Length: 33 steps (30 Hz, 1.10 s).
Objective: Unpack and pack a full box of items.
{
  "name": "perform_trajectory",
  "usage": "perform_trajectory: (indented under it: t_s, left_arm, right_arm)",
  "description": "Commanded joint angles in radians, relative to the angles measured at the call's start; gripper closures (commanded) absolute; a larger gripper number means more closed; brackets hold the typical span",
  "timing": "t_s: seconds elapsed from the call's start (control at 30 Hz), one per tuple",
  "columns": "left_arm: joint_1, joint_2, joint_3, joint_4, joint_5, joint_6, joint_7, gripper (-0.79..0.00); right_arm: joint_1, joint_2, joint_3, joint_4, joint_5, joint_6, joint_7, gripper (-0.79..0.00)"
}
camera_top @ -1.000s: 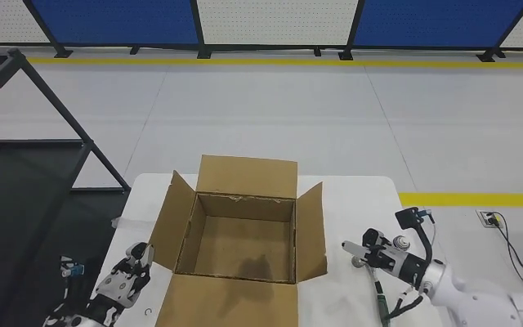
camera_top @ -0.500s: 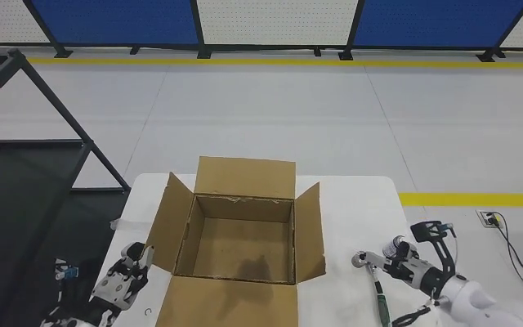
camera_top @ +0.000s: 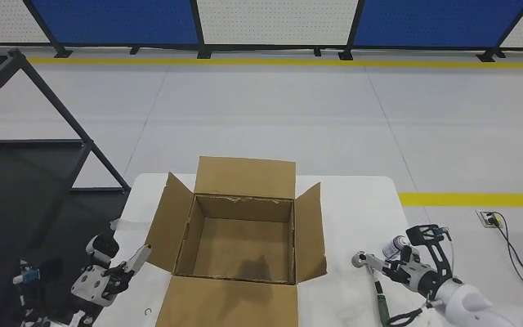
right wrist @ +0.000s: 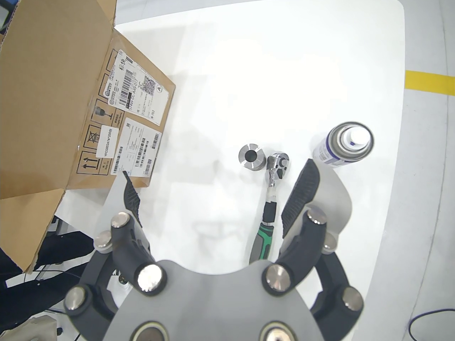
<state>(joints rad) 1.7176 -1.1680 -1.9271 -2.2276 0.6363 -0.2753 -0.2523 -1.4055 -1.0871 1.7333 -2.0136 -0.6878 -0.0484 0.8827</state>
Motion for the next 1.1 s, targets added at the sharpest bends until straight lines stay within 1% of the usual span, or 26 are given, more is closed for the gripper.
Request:
perform_trajectory:
  t_s: [0.0,0.07,0.23,0.27,0.37,0.5,0.7,0.8,0.83,1.07]
  left_arm:
    - [0.006,0.0,-0.011,-0.001,-0.008,-0.021,0.014,-0.785]
    - [0.011,0.0,-0.023,-0.002,-0.012,-0.034,0.025,-0.785]
    - [0.015,-0.001,-0.051,0.007,-0.074,-0.055,0.048,-0.785]
    - [0.014,-0.001,-0.058,0.009,-0.086,-0.054,0.045,-0.785]
    - [0.01,0.0,-0.073,0.012,-0.109,-0.056,0.036,-0.785]
    - [0.006,0.0,-0.079,0.016,-0.124,-0.056,0.027,-0.785]
    - [-0.003,0.001,-0.06,0.02,-0.123,-0.06,0.018,-0.785]
    - [-0.008,0.001,-0.049,0.024,-0.125,-0.064,0.016,-0.785]
    - [-0.01,0.001,-0.047,0.026,-0.126,-0.063,0.016,-0.785]
    - [-0.01,0.001,-0.047,0.026,-0.126,-0.063,0.016,-0.785]
  right_arm:
    - [0.013,0.001,0.007,0.036,-0.015,0.025,-0.031,-0.785]
    - [0.028,0.003,0.01,0.073,-0.018,0.017,-0.034,-0.785]
    - [0.078,0.011,0.0,0.193,-0.092,-0.023,-0.035,-0.785]
    - [0.09,0.012,-0.004,0.215,-0.086,-0.036,-0.03,-0.785]
    - [0.103,0.019,-0.007,0.245,-0.072,-0.12,0.006,-0.785]
    - [0.081,0.029,0.001,0.226,-0.063,-0.22,0.081,-0.785]
    - [0.036,0.039,-0.022,0.166,-0.111,-0.249,0.167,-0.785]
    - [0.019,0.045,-0.046,0.13,-0.15,-0.257,0.239,-0.785]
    - [0.019,0.045,-0.05,0.122,-0.16,-0.244,0.244,-0.785]
    - [0.019,0.045,-0.05,0.122,-0.16,-0.244,0.244,-0.785]
